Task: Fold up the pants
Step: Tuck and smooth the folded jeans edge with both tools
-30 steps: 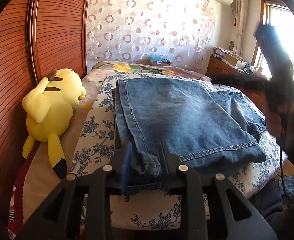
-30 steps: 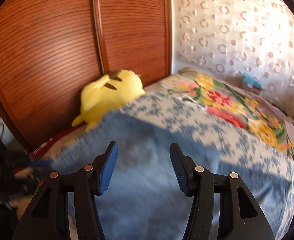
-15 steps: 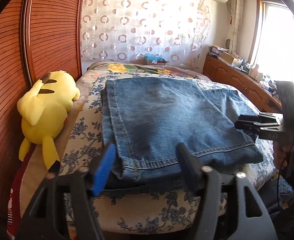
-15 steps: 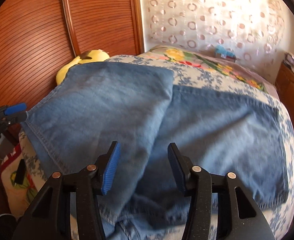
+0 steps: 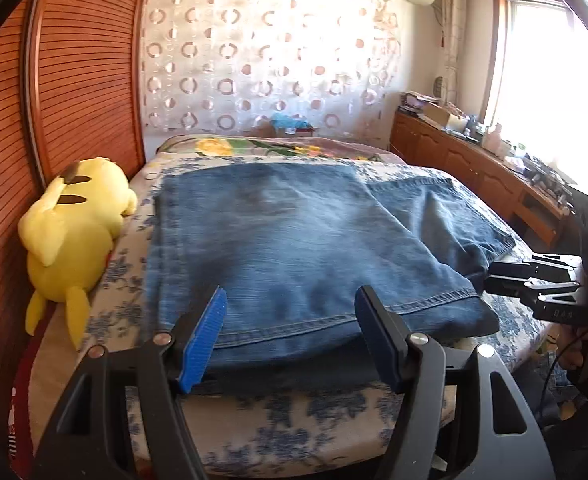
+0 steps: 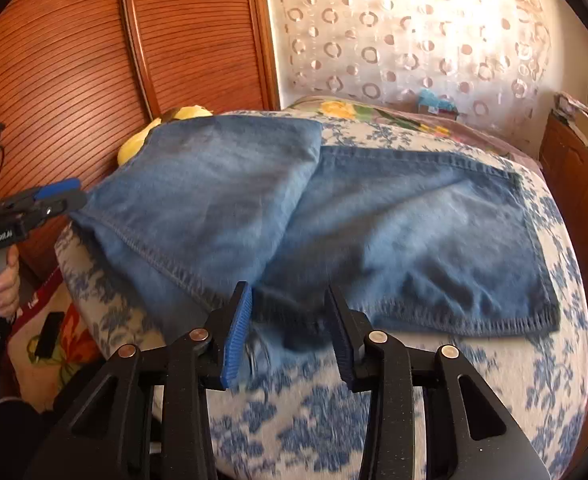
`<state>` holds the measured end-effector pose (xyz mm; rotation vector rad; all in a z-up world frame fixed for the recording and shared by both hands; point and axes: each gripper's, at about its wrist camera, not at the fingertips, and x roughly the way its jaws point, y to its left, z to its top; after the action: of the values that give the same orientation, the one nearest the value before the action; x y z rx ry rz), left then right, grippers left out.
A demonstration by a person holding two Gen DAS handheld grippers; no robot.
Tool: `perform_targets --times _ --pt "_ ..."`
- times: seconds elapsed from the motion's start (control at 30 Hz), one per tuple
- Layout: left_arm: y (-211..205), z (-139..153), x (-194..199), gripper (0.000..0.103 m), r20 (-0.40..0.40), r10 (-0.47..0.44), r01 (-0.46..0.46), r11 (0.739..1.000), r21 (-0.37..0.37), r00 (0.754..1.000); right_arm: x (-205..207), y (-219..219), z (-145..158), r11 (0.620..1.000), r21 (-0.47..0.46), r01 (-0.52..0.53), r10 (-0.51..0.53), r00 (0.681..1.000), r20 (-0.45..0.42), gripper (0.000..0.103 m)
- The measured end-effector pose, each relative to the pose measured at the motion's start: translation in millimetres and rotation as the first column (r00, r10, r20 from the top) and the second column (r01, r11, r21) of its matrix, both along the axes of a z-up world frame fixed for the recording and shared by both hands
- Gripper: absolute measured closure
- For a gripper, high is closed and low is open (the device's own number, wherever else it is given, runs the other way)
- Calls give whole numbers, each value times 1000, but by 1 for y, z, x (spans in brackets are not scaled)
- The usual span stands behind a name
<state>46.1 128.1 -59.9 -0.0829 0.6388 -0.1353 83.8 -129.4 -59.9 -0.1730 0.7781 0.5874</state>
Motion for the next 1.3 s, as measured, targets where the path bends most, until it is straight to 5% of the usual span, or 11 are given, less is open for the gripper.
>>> perform_targets --times 0.37,0.8,0.83,0.9,1.3 --pt "-22 -16 5 36 -62 -25 27 999 32 998 -5 -2 -21 999 -35 19 -20 1000 -16 66" --pt "-27 -26 5 36 -78 -10 13 999 37 997 9 -9 -29 995 52 80 -75 993 -90 66" --pt "-27 -26 4 36 -77 -10 13 999 39 997 9 -8 -29 995 57 81 -76 993 -91 67" --pt "-27 -26 4 36 -78 -10 13 999 42 997 6 -8 -27 996 67 66 -59 994 -95 99" --pt "-29 -33 5 36 -90 1 5 998 62 996 -14 -33 -19 992 102 70 -57 990 -131 100"
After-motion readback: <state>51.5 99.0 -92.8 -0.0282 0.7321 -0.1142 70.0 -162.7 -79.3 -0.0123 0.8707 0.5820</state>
